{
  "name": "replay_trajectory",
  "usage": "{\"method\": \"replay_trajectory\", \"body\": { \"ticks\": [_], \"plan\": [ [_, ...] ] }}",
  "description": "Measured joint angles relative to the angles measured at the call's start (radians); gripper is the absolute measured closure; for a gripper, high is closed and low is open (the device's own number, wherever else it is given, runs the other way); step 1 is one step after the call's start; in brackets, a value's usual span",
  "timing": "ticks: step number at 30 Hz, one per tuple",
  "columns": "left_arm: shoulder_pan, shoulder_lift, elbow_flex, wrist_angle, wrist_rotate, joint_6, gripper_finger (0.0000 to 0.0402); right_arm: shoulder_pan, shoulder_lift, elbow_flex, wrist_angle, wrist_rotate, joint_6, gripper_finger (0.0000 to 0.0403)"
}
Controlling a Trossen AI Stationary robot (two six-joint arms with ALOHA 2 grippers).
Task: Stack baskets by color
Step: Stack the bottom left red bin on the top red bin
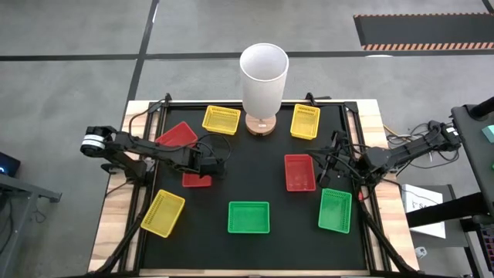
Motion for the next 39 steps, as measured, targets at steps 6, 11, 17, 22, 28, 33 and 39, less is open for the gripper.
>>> {"method": "replay_trajectory", "body": {
  "ticks": [6, 11, 17, 22, 28, 33, 39],
  "plan": [
    [-0.001, 0.000, 0.000, 0.000, -0.008, 0.001, 0.0394, 0.000, 0.000, 0.000, -0.002, 0.000, -0.001, 0.0394],
    [-0.003, 0.000, 0.003, -0.006, -0.007, 0.003, 0.0396, 0.000, 0.000, 0.000, -0.005, 0.000, 0.000, 0.0394],
    [-0.014, -0.005, 0.133, -0.123, -0.002, 0.118, 0.0400, 0.000, 0.000, 0.000, -0.013, 0.000, -0.003, 0.0394],
    [-0.014, -0.005, 0.326, -0.270, -0.001, 0.350, 0.0400, 0.000, 0.000, 0.000, -0.013, 0.000, -0.009, 0.0394],
    [-0.004, -0.010, 0.488, -0.520, -0.095, 0.645, 0.0401, 0.000, 0.000, 0.000, -0.013, 0.000, -0.018, 0.0394],
    [0.028, -0.056, 0.454, -0.613, -0.183, 0.749, 0.0401, 0.000, 0.000, 0.000, -0.014, 0.000, -0.012, 0.0394],
    [0.075, -0.139, 0.300, -0.600, -0.234, 0.813, 0.0401, 0.000, 0.000, 0.000, -0.021, 0.000, -0.007, 0.0394]
  ]
}}
